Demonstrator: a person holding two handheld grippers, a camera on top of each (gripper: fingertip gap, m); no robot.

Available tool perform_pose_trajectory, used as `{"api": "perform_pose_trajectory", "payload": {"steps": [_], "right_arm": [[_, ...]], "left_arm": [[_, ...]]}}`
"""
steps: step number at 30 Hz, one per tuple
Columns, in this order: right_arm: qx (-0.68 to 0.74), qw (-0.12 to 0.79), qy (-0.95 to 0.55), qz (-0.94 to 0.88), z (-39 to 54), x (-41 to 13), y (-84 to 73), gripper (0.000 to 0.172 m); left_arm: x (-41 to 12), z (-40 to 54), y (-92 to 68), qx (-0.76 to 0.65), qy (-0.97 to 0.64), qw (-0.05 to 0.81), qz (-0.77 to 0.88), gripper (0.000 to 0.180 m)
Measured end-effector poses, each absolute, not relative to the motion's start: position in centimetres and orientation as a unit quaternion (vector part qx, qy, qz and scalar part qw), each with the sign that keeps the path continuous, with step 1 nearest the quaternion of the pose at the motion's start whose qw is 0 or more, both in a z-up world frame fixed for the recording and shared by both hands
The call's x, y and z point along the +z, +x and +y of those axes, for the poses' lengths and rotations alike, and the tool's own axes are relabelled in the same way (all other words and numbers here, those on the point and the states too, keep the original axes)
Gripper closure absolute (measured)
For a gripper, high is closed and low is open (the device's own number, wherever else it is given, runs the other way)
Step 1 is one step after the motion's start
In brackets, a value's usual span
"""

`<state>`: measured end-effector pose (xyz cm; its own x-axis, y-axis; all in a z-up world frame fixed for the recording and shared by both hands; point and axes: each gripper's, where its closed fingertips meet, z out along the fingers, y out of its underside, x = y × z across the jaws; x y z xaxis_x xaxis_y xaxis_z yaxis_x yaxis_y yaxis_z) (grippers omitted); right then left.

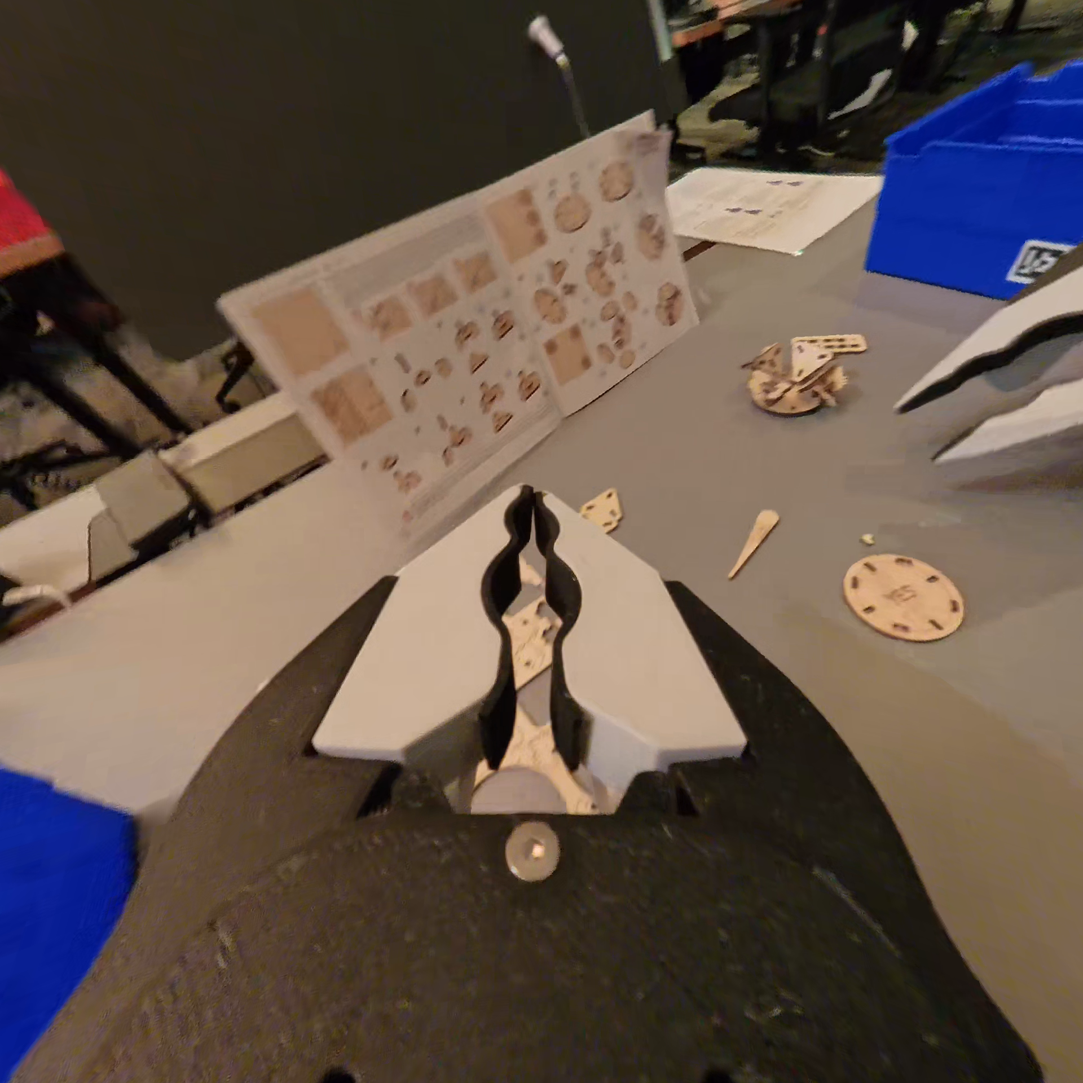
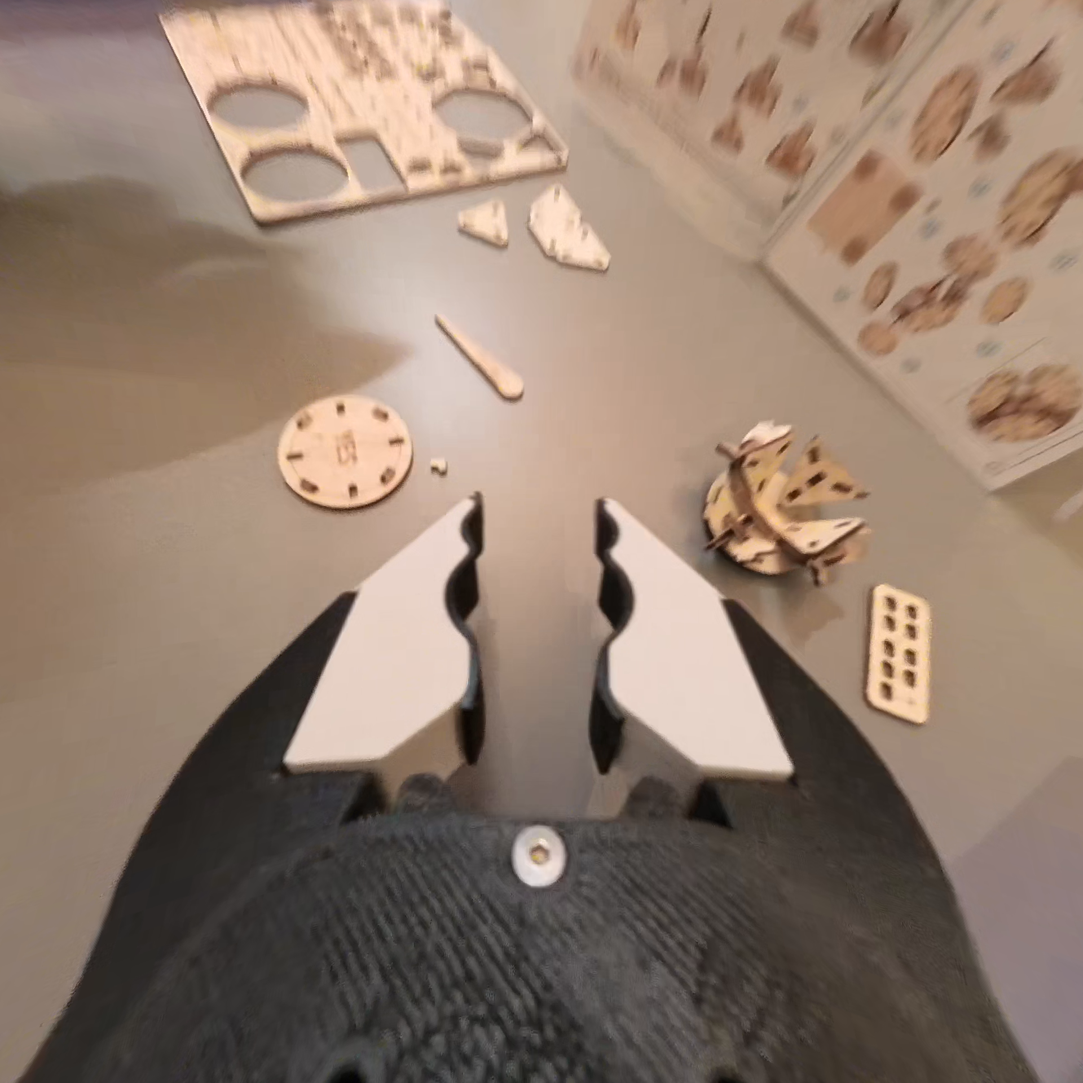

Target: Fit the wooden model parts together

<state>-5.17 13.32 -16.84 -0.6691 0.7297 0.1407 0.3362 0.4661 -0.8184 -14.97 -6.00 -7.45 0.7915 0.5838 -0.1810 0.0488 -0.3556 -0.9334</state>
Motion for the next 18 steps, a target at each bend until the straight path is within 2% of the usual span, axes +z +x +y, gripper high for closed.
{"api": "perform_pose_trajectory", "payload": {"steps": [1,5,9,12,18], "right_arm": [[0.42,0.259,-0.323,-0.808,13.4,-15.9,-5.3,0.142],[0.433,0.307,-0.343,-0.775,15.2,-14.6,-6.5,0.134],[0.43,0.318,-0.351,-0.768,15.9,-15.5,-7.3,0.131],[0.414,0.297,-0.361,-0.781,15.9,-17.3,-7.6,0.13],[0.367,0.289,-0.362,-0.807,15.8,-18.9,-7.6,0.133]], "left_arm": [[-8.0,-7.2,-15.3,0.25,-0.78,0.53,-0.217,0.18],[-10.8,-11.8,-16.4,0.258,-0.775,0.512,-0.265,0.18],[-15.0,-14.9,-16.9,0.297,-0.796,0.452,-0.273,0.18],[-15.5,-15.4,-17.3,0.317,-0.804,0.422,-0.273,0.157],[-17.0,-15.0,-17.1,0.234,-0.806,0.448,-0.31,0.144]]}}
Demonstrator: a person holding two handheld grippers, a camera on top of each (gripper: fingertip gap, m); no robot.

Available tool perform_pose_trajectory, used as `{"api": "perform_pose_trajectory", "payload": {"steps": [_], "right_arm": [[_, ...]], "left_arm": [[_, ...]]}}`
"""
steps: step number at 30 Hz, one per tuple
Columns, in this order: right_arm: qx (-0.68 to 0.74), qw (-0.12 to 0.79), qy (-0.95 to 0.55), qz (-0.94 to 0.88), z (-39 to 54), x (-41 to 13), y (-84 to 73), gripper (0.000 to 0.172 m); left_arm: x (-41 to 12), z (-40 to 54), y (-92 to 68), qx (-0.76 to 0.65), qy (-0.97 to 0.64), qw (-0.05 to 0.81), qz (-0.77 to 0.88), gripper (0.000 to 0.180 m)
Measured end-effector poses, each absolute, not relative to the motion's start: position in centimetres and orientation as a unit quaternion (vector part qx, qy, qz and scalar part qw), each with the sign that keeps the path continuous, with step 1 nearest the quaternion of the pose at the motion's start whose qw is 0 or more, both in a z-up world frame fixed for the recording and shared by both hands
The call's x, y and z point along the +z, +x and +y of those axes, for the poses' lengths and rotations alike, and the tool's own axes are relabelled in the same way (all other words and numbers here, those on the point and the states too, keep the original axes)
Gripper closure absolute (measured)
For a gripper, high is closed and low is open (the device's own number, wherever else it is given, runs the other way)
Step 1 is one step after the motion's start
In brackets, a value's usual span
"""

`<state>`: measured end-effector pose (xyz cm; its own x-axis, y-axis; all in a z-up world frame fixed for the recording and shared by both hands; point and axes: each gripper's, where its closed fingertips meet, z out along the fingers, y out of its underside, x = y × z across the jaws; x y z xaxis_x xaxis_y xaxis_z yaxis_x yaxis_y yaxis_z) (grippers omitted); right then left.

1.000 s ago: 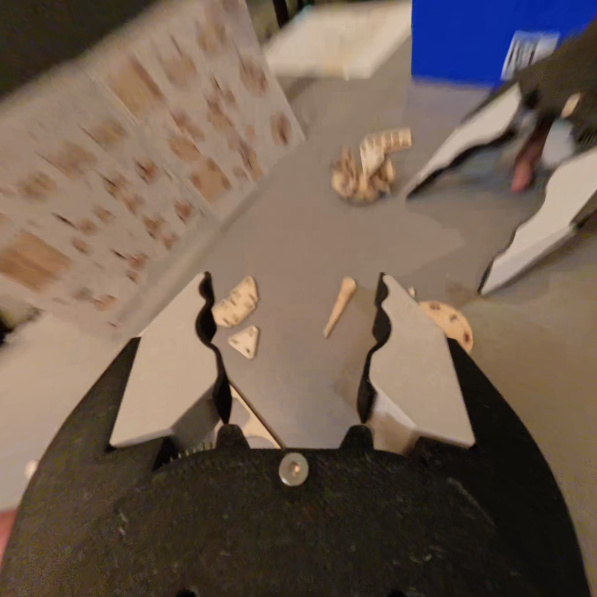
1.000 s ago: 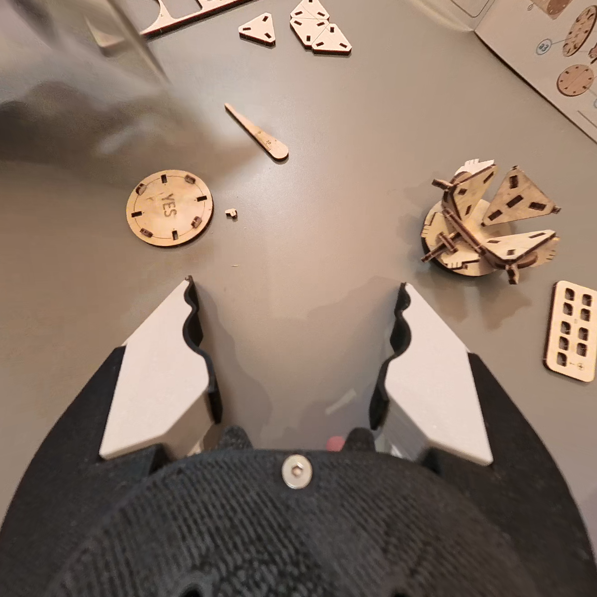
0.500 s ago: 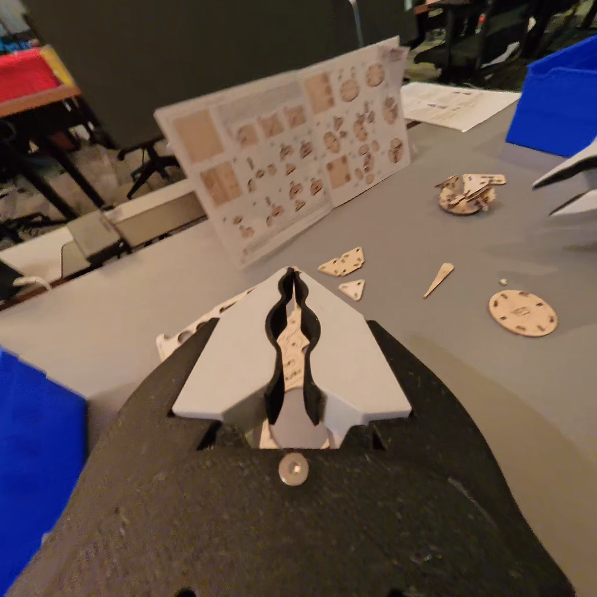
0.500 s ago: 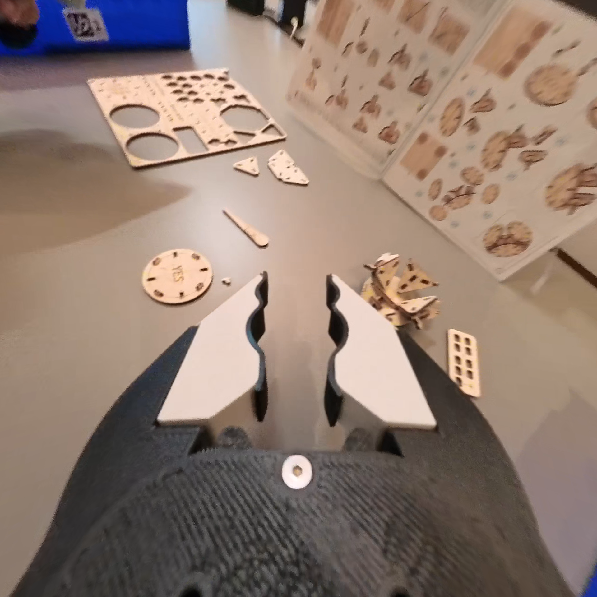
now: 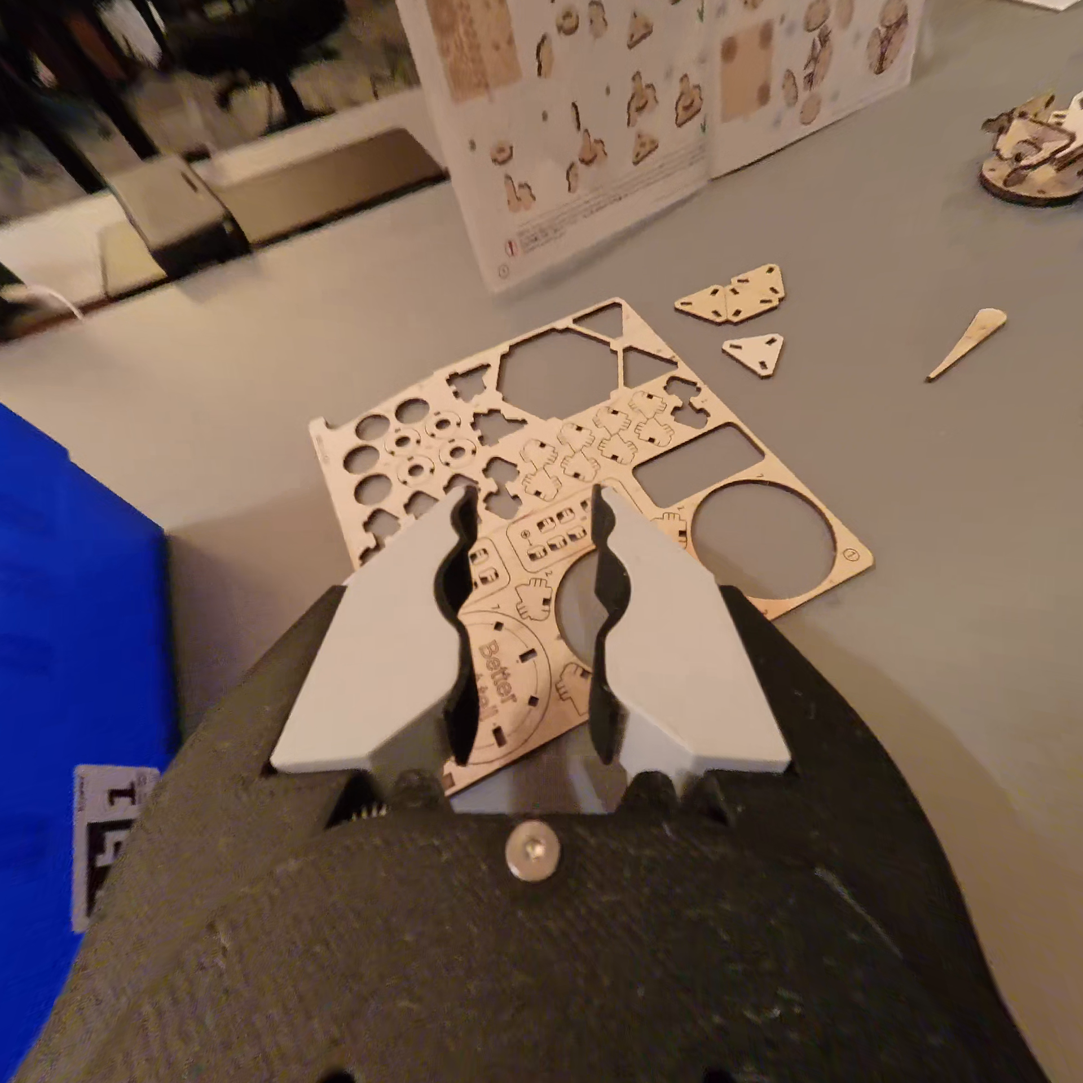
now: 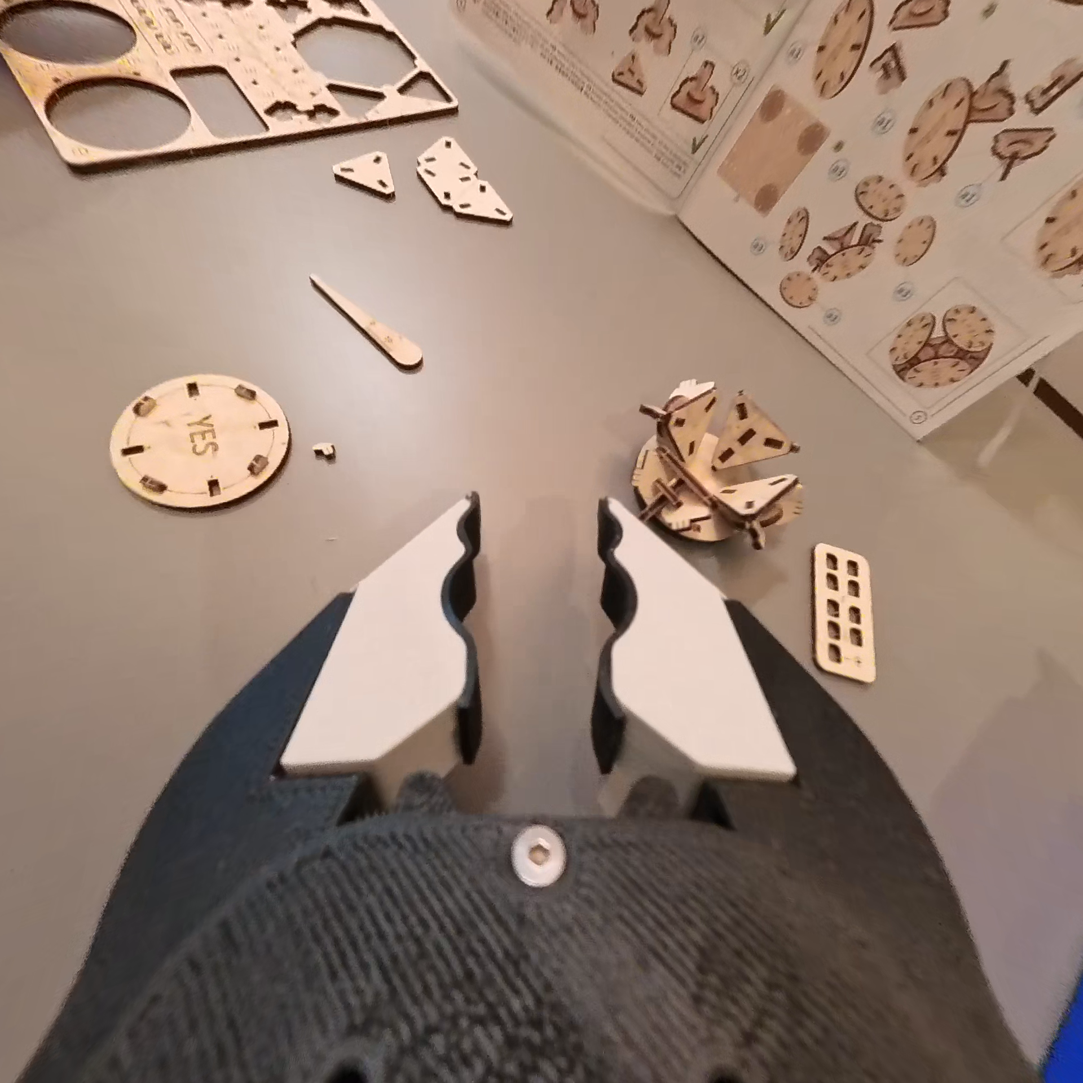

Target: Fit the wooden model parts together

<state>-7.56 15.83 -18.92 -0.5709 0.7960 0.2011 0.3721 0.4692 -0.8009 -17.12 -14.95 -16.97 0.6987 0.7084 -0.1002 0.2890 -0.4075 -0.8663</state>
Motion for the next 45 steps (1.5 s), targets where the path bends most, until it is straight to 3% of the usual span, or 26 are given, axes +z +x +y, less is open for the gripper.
{"api": "perform_pose_trajectory", "payload": {"steps": [11,19,26,31,45], "right_arm": [[0.391,0.292,-0.369,-0.791,16.3,-18.1,-7.6,0.132],[0.38,0.306,-0.362,-0.794,16.6,-18.1,-7.7,0.13],[0.37,0.314,-0.357,-0.799,16.7,-18.3,-7.7,0.131],[0.371,0.313,-0.36,-0.797,16.9,-18.3,-7.8,0.131],[0.356,0.307,-0.365,-0.803,17.0,-18.9,-7.9,0.131]], "left_arm": [[-18.3,-16.5,-17.9,0.246,-0.812,0.399,-0.348,0.136],[-20.2,-17.8,-18.6,0.287,-0.829,0.311,-0.367,0.083],[-20.7,-17.9,-17.5,0.225,-0.823,0.324,-0.409,0.086],[-20.9,-18.8,-16.4,0.192,-0.826,0.321,-0.421,0.1],[-21.4,-18.9,-17.0,0.191,-0.821,0.327,-0.427,0.096]]}}
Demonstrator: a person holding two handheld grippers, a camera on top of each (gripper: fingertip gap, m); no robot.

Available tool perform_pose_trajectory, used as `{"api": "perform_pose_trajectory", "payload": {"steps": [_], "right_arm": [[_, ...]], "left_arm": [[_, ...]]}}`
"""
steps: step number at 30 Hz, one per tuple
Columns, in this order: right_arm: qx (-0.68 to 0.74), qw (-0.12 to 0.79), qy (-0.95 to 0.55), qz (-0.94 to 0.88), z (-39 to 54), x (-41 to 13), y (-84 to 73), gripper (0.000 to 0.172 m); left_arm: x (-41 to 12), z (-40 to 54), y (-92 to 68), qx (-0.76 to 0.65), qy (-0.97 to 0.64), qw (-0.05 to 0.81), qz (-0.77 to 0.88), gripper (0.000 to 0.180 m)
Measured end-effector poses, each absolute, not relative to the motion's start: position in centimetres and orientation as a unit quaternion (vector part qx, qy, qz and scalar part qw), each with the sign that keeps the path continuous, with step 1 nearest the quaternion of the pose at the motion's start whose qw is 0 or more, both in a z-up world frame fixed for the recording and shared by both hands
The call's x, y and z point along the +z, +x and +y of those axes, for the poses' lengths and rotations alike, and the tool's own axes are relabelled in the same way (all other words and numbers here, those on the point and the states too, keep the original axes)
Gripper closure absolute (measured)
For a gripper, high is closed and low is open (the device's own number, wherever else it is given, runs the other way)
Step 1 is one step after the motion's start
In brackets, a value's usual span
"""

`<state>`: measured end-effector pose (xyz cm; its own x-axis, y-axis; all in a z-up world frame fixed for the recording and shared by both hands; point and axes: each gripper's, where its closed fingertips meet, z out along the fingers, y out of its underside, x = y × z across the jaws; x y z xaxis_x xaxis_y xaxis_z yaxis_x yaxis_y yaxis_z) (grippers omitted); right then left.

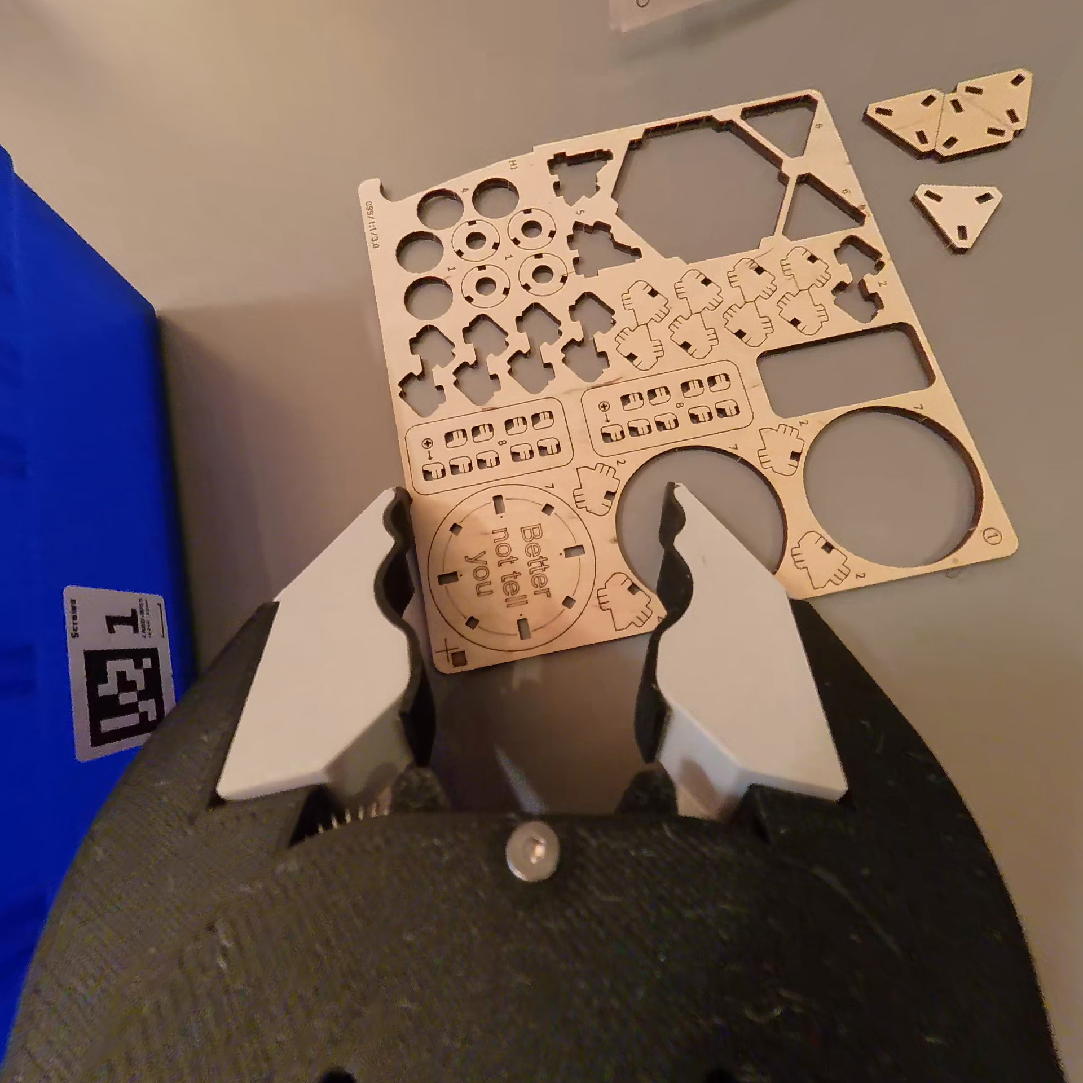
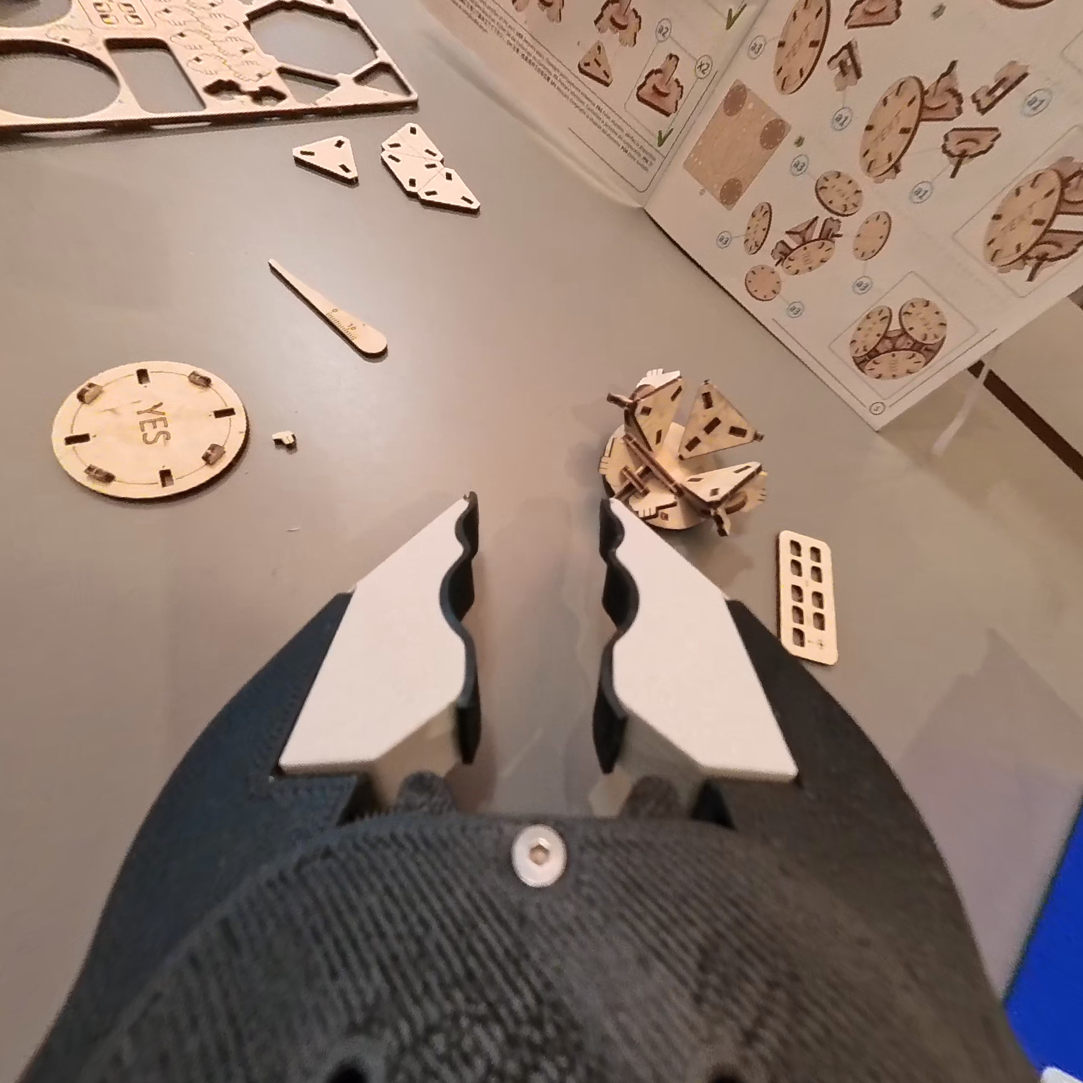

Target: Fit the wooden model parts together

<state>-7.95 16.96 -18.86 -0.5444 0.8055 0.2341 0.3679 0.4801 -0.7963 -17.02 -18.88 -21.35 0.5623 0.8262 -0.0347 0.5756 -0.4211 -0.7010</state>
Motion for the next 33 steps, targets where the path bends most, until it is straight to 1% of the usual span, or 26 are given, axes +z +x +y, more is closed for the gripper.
{"api": "perform_pose_trajectory", "payload": {"steps": [17,19,20,24,25,26,29,33], "right_arm": [[0.353,0.3,-0.368,-0.806,17.0,-19.1,-8.0,0.132],[0.353,0.3,-0.365,-0.807,16.9,-19.1,-7.9,0.132],[0.352,0.302,-0.363,-0.808,16.9,-19.1,-7.9,0.132],[0.347,0.311,-0.354,-0.811,16.9,-19.1,-7.9,0.132],[0.347,0.313,-0.352,-0.811,16.9,-19.1,-7.8,0.132],[0.348,0.315,-0.35,-0.811,16.9,-19.0,-7.8,0.132],[0.354,0.318,-0.345,-0.809,16.7,-18.8,-7.8,0.132],[0.358,0.319,-0.343,-0.808,16.6,-18.6,-7.8,0.132]], "left_arm": [[-21.3,-18.8,-17.0,0.192,-0.822,0.328,-0.424,0.098],[-21.2,-18.7,-16.9,0.194,-0.824,0.33,-0.418,0.11],[-21.2,-18.6,-16.9,0.195,-0.826,0.33,-0.413,0.113],[-21.1,-18.5,-16.8,0.202,-0.828,0.328,-0.408,0.114],[-21.1,-18.3,-16.6,0.199,-0.83,0.33,-0.403,0.119],[-21.0,-18.0,-16.3,0.193,-0.834,0.334,-0.395,0.13],[-20.9,-18.3,-15.5,0.217,-0.833,0.322,-0.393,0.148],[-21.0,-18.0,-12.6,0.227,-0.837,0.317,-0.384,0.158]]}}
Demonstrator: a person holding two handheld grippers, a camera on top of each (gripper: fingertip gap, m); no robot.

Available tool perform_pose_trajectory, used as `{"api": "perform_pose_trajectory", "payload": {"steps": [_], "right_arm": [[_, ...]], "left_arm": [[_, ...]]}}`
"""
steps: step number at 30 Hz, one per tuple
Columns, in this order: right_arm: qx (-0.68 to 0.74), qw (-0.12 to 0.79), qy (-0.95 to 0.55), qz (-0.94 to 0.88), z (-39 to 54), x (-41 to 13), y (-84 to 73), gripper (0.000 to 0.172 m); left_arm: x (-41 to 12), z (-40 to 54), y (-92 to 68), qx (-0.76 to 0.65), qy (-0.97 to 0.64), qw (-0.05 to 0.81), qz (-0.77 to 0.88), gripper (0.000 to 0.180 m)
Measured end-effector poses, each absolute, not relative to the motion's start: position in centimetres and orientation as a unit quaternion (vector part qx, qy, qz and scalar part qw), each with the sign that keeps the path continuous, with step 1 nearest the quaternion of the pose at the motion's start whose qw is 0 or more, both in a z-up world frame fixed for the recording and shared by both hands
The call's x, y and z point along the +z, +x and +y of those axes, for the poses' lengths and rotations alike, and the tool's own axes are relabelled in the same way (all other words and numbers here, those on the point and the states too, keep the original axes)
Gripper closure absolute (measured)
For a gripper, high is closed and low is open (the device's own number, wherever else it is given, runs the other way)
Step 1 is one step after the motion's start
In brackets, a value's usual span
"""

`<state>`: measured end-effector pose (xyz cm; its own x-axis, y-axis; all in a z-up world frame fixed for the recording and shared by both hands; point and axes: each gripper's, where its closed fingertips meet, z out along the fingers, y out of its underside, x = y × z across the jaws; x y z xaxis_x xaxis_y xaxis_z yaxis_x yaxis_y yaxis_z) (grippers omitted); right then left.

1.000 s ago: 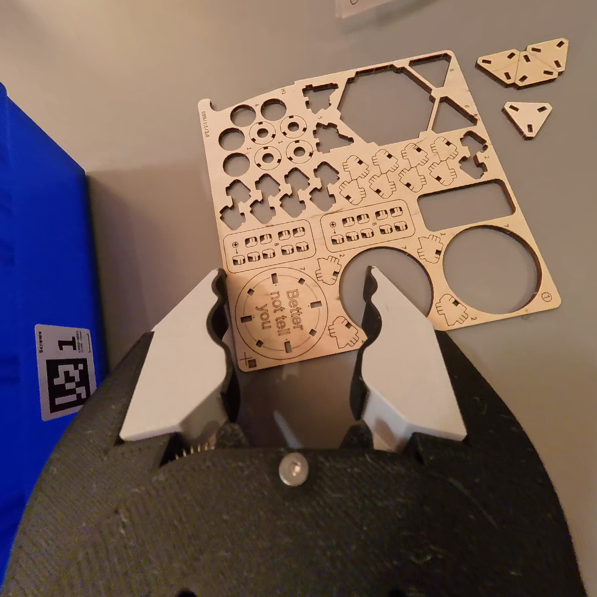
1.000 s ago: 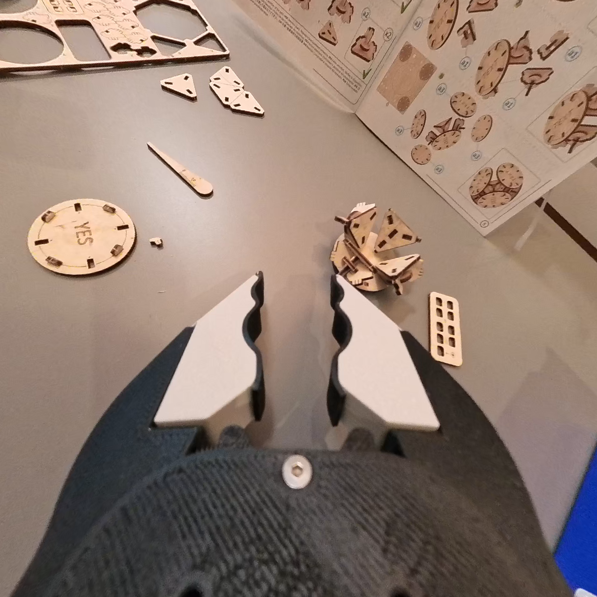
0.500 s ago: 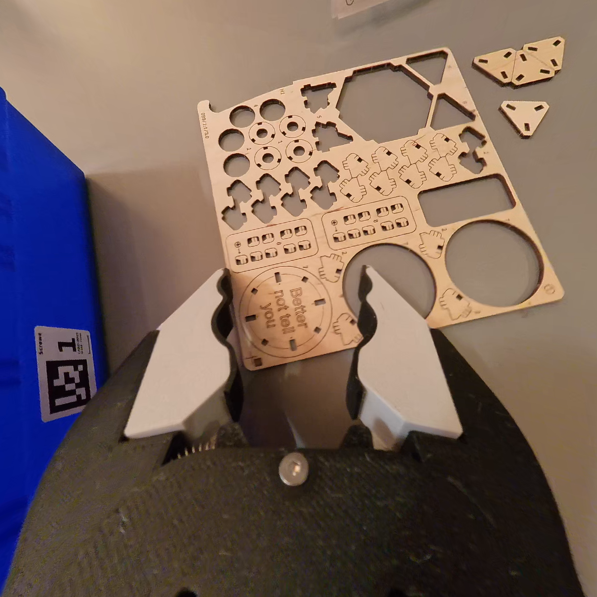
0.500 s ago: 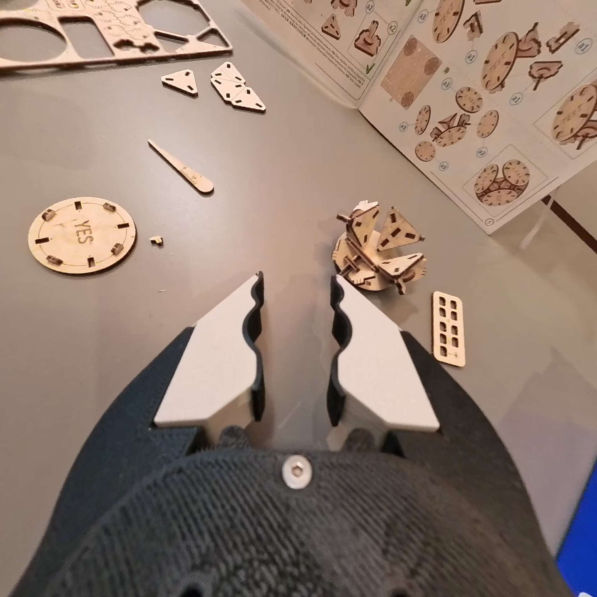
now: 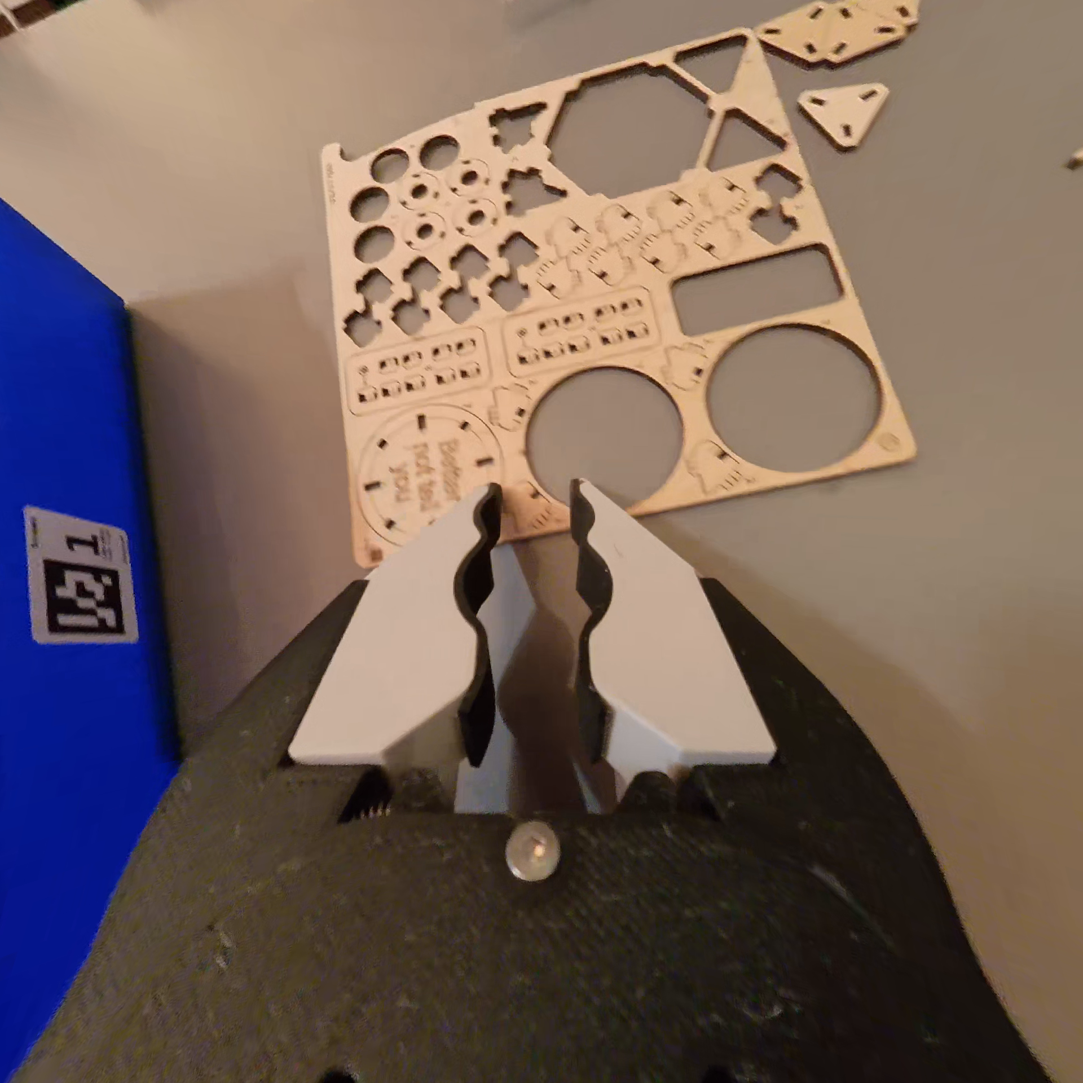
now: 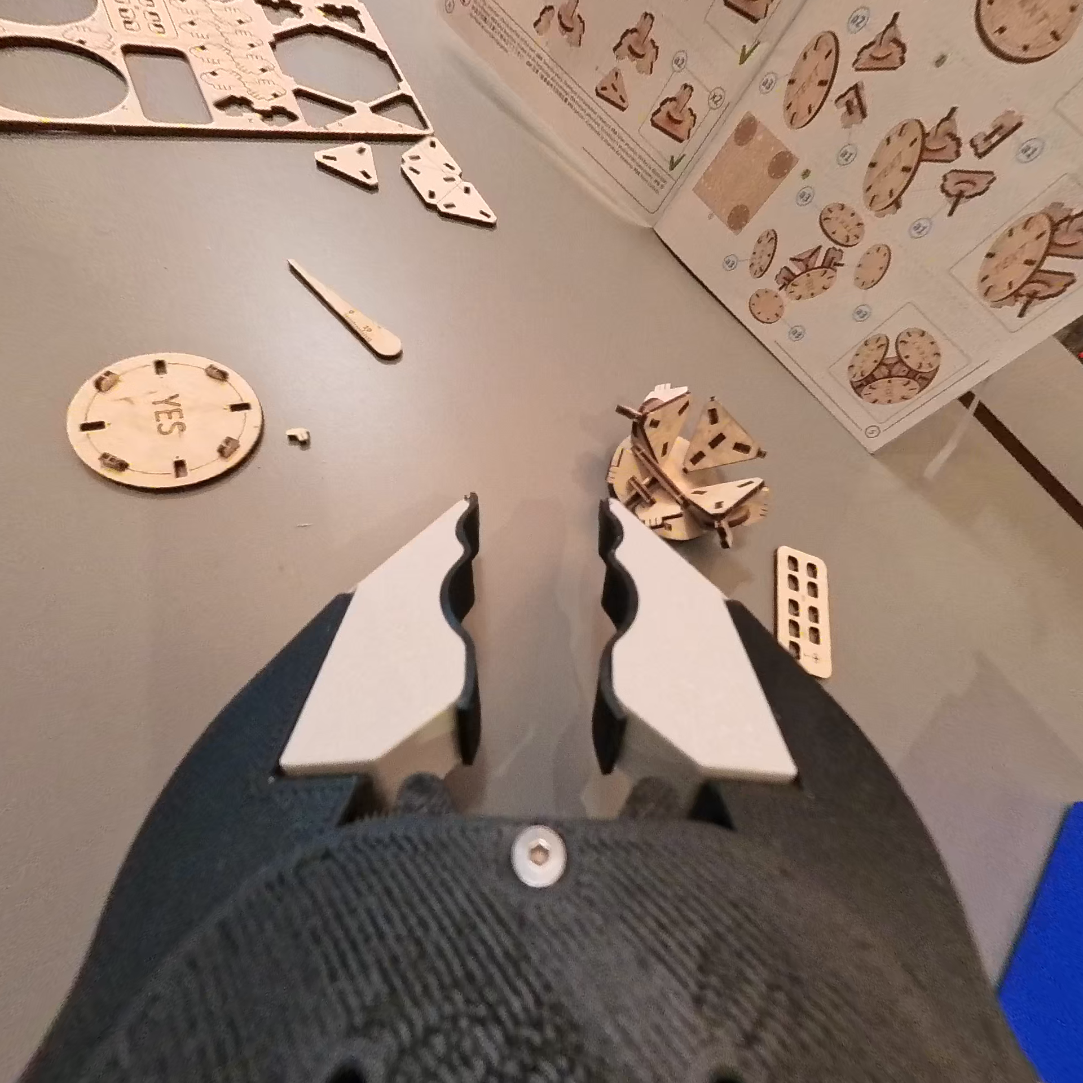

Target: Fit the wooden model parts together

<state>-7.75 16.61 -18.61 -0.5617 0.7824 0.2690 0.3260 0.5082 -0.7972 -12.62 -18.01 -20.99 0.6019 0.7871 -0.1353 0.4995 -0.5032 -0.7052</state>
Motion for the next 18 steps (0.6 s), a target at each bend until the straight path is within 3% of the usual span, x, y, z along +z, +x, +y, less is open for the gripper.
{"api": "perform_pose_trajectory", "payload": {"steps": [5,10,15,17,18], "right_arm": [[0.357,0.317,-0.328,-0.815,15.8,-18.6,-7.5,0.131],[0.349,0.327,-0.31,-0.822,15.1,-18.7,-7.4,0.131],[0.361,0.332,-0.311,-0.814,14.9,-18.2,-7.4,0.131],[0.368,0.333,-0.314,-0.81,15.0,-18.0,-7.4,0.131],[0.37,0.333,-0.315,-0.808,15.0,-17.9,-7.4,0.131]], "left_arm": [[-20.9,-17.3,-8.8,0.229,-0.844,0.318,-0.367,0.166],[-20.1,-13.7,-5.7,0.135,-0.862,0.379,-0.308,0.146],[-21.1,-12.8,-5.4,0.091,-0.89,0.35,-0.277,0.138],[-21.2,-12.6,-5.7,0.097,-0.898,0.343,-0.259,0.139],[-21.1,-12.4,-5.5,0.088,-0.901,0.342,-0.25,0.151]]}}
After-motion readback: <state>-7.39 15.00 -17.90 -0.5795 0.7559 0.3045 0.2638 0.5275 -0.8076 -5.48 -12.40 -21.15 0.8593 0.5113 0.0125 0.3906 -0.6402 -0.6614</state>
